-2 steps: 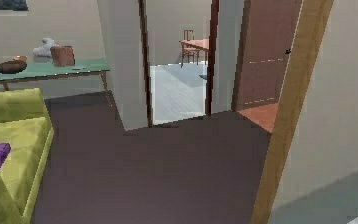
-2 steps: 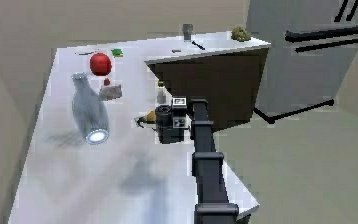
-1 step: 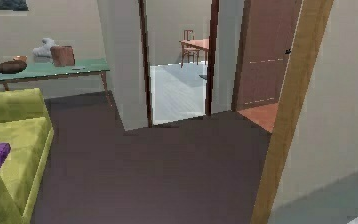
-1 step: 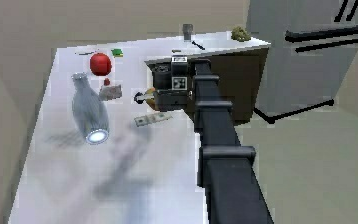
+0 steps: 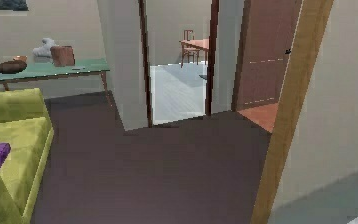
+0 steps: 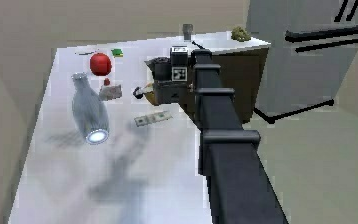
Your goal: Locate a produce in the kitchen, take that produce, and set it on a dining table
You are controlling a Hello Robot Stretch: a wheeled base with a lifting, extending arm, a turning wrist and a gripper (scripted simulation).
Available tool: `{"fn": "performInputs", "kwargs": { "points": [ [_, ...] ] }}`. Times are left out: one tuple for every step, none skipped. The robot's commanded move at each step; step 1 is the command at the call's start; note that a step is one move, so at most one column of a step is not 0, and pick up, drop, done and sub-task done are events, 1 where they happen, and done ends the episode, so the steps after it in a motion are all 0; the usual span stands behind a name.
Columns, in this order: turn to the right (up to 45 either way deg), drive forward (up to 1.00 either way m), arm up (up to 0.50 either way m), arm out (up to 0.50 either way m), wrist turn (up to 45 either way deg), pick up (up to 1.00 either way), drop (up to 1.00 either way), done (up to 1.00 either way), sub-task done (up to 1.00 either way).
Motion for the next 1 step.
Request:
{"fn": "performInputs", "kwargs": {
  "points": [
    [0.0, 0.0, 0.0, 0.0, -45.0, 0.0, 0.0, 0.0, 0.0]
  ]
}}
